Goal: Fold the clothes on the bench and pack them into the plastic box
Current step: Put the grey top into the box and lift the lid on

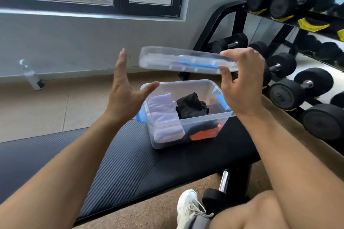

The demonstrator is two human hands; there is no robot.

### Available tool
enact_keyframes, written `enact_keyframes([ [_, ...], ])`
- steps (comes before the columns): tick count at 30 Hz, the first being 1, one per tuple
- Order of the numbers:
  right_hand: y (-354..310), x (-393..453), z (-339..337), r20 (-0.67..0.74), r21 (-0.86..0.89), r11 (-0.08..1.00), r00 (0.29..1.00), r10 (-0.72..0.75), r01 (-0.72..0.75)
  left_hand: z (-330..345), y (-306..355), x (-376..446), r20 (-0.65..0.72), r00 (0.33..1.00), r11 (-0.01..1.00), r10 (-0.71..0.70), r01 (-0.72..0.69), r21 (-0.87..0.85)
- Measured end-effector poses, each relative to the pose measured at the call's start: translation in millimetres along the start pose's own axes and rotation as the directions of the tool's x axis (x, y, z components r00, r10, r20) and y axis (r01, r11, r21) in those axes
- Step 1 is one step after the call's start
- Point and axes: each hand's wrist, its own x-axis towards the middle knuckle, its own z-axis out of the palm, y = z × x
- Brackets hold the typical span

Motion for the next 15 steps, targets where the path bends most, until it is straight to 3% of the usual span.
enact_keyframes([
  [5, -16, 3, 4, -0.018, 0.052, 0.999, 1.0, -0.015, 0.016, -8, 12, -5, -0.118, 0.993, 0.987, 0.03, -0.049, -0.156],
  [7, -15, 4, 7, -0.084, 0.06, 0.99, 0.987, 0.136, -0.131, -7, 15, -6, -0.162, 0.986, 0.975, 0.028, -0.063, -0.214],
  [9, -12, 4, 7, -0.017, 0.19, 0.889, 0.904, 0.428, -0.417, -6, 19, -6, -0.172, 0.985, 0.963, -0.021, -0.027, -0.269],
  [11, -8, -1, 8, 0.193, 0.302, 0.704, 0.764, 0.616, -0.643, -5, 20, -4, -0.127, 0.987, 0.935, -0.094, 0.044, -0.352],
  [13, -2, -12, 14, 0.364, 0.364, 0.575, 0.68, 0.636, -0.733, -4, 18, -2, -0.05, 0.98, 0.893, -0.191, 0.153, -0.423],
  [15, 3, -19, 20, 0.405, 0.38, 0.491, 0.618, 0.674, -0.784, 1, 12, -3, 0.035, 0.957, 0.845, -0.287, 0.27, -0.462],
])
